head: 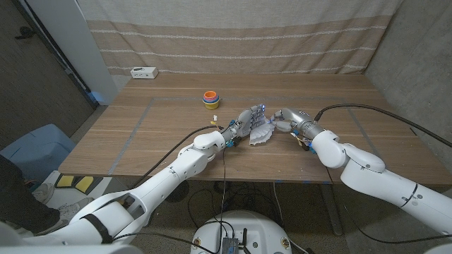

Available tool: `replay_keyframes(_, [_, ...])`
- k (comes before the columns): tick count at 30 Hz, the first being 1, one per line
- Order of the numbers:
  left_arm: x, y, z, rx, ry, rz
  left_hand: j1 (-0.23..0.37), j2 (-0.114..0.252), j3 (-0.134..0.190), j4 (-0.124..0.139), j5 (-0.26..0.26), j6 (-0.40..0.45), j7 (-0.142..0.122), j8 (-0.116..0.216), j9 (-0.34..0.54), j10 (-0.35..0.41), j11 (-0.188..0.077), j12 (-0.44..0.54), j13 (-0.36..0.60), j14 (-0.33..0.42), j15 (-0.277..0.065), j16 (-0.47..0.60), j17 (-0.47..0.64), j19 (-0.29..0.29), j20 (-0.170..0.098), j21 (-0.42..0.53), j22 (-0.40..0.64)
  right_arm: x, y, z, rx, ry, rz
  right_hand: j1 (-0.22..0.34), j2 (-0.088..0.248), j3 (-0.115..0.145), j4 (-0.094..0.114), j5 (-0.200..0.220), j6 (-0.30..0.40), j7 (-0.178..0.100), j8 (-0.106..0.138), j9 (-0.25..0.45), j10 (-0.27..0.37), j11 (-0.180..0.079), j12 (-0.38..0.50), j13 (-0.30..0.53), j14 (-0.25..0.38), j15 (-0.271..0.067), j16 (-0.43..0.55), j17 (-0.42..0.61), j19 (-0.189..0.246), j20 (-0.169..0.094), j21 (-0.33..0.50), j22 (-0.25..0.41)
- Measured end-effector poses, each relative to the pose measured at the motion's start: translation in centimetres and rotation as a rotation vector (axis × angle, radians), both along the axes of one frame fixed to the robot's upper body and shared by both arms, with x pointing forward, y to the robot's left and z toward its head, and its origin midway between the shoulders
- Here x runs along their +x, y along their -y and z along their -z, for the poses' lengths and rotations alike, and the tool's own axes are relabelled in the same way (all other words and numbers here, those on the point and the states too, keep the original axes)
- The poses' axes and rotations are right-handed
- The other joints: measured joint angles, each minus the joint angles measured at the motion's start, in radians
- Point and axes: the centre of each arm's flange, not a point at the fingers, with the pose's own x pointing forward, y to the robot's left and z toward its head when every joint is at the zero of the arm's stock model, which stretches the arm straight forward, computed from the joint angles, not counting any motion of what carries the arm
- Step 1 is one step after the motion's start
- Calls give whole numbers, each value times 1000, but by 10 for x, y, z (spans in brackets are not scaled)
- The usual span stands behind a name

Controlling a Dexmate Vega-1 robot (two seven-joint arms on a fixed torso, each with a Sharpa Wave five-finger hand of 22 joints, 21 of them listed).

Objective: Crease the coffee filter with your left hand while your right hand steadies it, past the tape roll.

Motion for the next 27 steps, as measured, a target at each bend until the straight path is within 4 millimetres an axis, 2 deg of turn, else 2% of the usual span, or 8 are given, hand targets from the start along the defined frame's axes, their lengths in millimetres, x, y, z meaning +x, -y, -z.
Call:
replay_keyframes(6, [0, 1, 0, -4, -2, 0, 0, 0, 0, 0, 0, 0, 0, 0, 0, 0, 0, 0, 0, 0, 0, 0, 0, 4, 4, -2, 0, 7, -9, 7, -36, -63, -29, 4, 4, 11, 0, 0, 10, -3, 0, 0, 11, 0, 0, 0, 1, 1, 0, 5, 0, 0, 0, 0])
replay_keyframes(14, [0, 2, -1, -9, -1, -1, -5, -5, -9, 0, 0, 0, 0, 0, 0, 0, 0, 0, 0, 0, 0, 0, 0, 5, 5, -2, 0, 11, -19, 13, -73, -102, -58, 4, 4, 15, 4, 0, 16, -9, -5, 0, 17, -14, 0, 0, 1, 1, 4, 10, 0, 0, 0, 0])
replay_keyframes(22, [0, 1, -1, -13, 2, -2, -5, -5, -9, 0, 0, 0, 0, 0, 0, 0, 0, 0, 0, 0, 0, 0, 0, 5, 5, -6, 0, 15, -25, 17, -102, -123, -69, 4, 4, 15, 4, 0, 21, -14, -5, 0, 18, -15, 0, -3, 1, 1, 4, 14, 0, 0, 0, 5])
replay_keyframes(27, [-1, 1, -3, -19, 12, 2, -5, -5, -9, 0, 7, 2, -17, 1, 0, 0, 0, 0, 0, 0, 0, 0, 0, 11, 11, -6, 0, 18, -28, 19, -124, -134, -67, 9, -1, 18, 1, 0, 25, -18, -12, 0, 25, -17, 0, -3, 1, 1, 4, 14, 0, 0, 0, 5])
